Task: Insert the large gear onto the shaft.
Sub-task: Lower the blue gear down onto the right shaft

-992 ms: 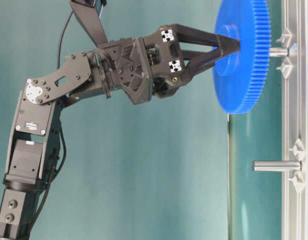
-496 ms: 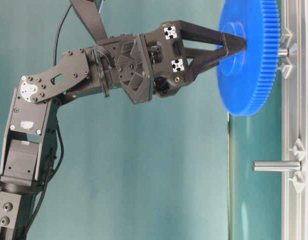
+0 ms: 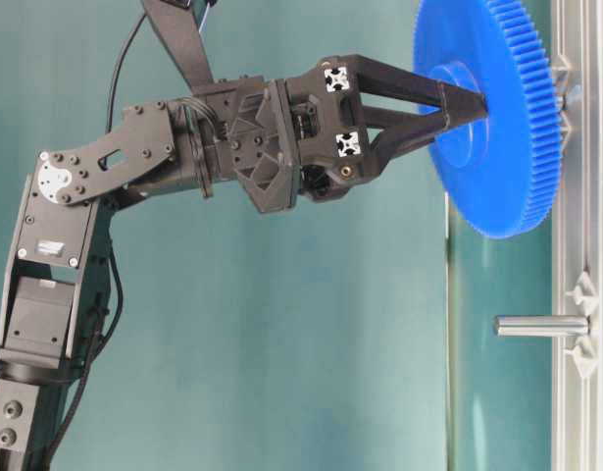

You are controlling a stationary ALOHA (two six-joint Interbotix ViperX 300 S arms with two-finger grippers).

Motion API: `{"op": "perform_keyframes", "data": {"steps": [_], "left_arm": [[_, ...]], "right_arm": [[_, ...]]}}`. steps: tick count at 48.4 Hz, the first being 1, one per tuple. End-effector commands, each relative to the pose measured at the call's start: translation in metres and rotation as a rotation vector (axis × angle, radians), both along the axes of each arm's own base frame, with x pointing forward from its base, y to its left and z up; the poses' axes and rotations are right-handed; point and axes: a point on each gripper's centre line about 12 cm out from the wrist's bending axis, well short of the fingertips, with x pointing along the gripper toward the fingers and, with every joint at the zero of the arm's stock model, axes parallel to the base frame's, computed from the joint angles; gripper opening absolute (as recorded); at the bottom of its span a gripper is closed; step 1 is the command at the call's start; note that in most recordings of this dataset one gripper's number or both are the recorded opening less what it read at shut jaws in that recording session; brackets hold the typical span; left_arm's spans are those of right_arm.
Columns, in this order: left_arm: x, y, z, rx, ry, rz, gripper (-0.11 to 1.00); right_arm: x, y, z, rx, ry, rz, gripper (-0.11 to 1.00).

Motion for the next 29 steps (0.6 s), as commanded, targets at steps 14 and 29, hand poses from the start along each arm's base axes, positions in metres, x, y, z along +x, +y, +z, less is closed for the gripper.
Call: {"op": "perform_keyframes", "data": {"steps": [14,29], "left_arm": [[0.005,-0.003,0.011,0.001,-0.034,-0.009,0.77],[0.011,0.01,0.011,0.008,-0.053,-0.004,0.77]], "right_arm": [[0.002,-0.001,0.003,0.008,-0.011,-0.006,0.05],[0.002,-0.001,0.003,0.011,-0.011,-0.007,0.05]]}}
